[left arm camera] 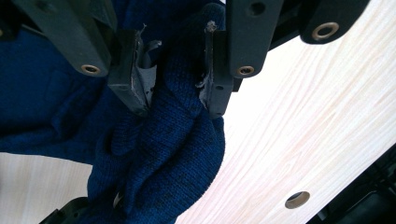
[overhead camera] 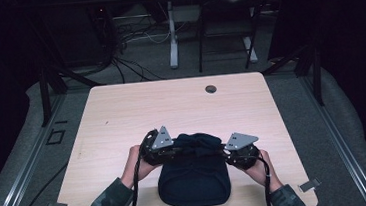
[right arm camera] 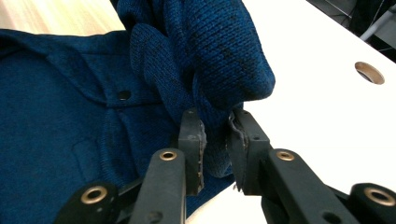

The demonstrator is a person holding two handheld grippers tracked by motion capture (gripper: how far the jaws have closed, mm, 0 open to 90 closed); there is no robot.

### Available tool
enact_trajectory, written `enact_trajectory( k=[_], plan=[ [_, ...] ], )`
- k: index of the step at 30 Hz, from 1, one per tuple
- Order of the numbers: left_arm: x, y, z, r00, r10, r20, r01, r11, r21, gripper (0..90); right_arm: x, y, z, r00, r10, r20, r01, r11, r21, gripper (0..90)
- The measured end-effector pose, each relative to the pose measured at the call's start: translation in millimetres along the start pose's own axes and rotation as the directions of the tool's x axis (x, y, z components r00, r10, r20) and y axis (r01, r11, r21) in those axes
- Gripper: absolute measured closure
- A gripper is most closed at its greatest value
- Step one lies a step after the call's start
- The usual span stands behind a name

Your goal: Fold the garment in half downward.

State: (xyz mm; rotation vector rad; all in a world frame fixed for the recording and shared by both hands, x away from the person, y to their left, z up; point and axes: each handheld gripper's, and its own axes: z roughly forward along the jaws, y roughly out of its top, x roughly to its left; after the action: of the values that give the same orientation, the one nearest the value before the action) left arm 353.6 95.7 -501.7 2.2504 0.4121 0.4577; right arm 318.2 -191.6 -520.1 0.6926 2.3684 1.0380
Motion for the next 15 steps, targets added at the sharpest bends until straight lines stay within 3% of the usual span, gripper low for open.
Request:
enact_trajectory(
  k=[15],
  plan=[
    [-8.1, -16.3, -2.1, 0.9984, -0.033, 0.046, 0.034, 0.9992, -0.021, 64.8, 11.1, -5.8, -1.8, 0.9999, -0.003, -0.015, 0.003, 1.0, 0.009, 78.1]
  ],
)
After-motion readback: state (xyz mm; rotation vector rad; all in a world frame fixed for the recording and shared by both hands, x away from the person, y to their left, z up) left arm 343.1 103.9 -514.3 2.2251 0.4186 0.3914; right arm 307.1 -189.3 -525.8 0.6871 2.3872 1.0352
